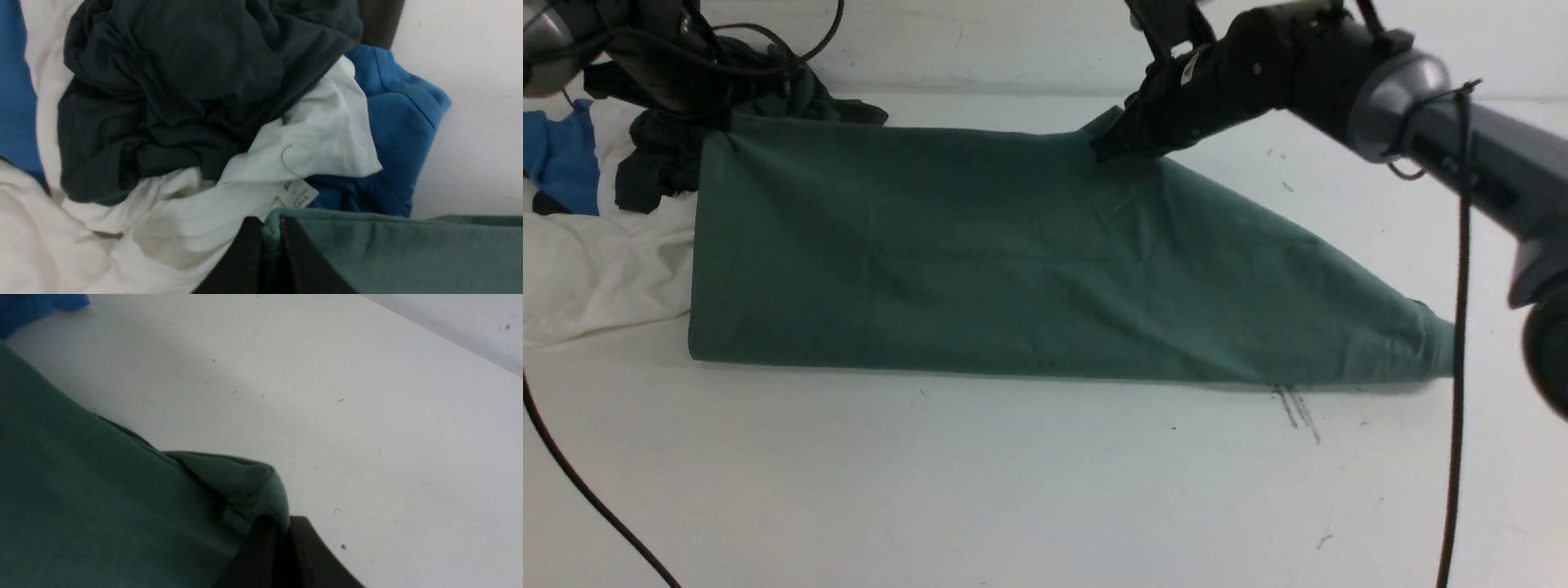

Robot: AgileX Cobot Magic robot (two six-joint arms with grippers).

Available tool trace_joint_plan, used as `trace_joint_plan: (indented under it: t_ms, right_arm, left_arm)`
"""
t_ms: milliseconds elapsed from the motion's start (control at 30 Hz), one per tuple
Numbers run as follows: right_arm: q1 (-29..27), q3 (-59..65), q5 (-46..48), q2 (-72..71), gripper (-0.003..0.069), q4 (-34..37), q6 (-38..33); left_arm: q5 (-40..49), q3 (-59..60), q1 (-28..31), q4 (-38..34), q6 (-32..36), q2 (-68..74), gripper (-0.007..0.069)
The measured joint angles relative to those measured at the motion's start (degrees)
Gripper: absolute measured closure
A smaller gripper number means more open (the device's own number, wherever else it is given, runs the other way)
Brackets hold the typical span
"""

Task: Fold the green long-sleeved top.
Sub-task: Use both arms to drag the lower edge of the fabric forward and fold it over the upper edge, then use the right arm to clamp the right edge of the fabric

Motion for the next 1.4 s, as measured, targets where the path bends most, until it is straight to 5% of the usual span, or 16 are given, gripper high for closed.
trace_joint_plan:
  t_ms: [167,300,567,733,867,900,933,967,1100,1400]
  right_arm:
    - [0.0,-0.7,-3.0,4.0,0.0628,-0.2,-0.2]
    - [0.0,-1.0,-6.5,5.0,0.0539,-0.2,-0.4]
    - [0.0,-1.1,-3.6,4.4,0.0230,-0.9,-0.4]
    - [0.0,-1.1,11.7,-1.3,0.0155,-4.1,1.2]
    - [-0.4,-1.2,25.0,-7.7,0.0204,-8.6,3.3]
    - [-1.5,-1.3,29.6,-10.4,0.0291,-10.1,4.4]
    - [-1.7,-1.3,30.4,-10.7,0.0304,-10.2,4.7]
    - [-3.8,-1.3,32.0,-12.2,0.0418,-10.3,5.3]
    - [-11.6,2.0,32.7,-14.8,0.0627,-5.1,7.6]
    - [-23.6,17.1,33.0,-16.4,0.0640,4.6,9.8]
  left_arm:
    - [-2.2,-0.2,0.0,1.2,-0.3,4.1,0.0615]
    - [-4.7,-0.2,0.0,2.4,-0.6,6.0,0.0575]
    - [-4.9,-2.9,0.0,4.3,-2.0,7.1,0.0301]
    - [4.8,-9.8,0.0,4.6,-2.2,6.7,0.0222]
    - [15.7,-15.4,0.1,1.6,1.2,5.4,0.0298]
    - [21.0,-17.5,0.1,-1.7,4.2,4.5,0.0405]
    - [21.0,-17.6,0.1,-1.7,4.6,4.4,0.0419]
    - [23.0,-18.2,0.1,-4.3,7.5,3.9,0.0518]
    - [24.0,-17.3,-0.8,-10.5,14.1,3.5,0.0619]
    - [24.1,-8.8,-5.6,-12.6,15.7,5.4,0.0629]
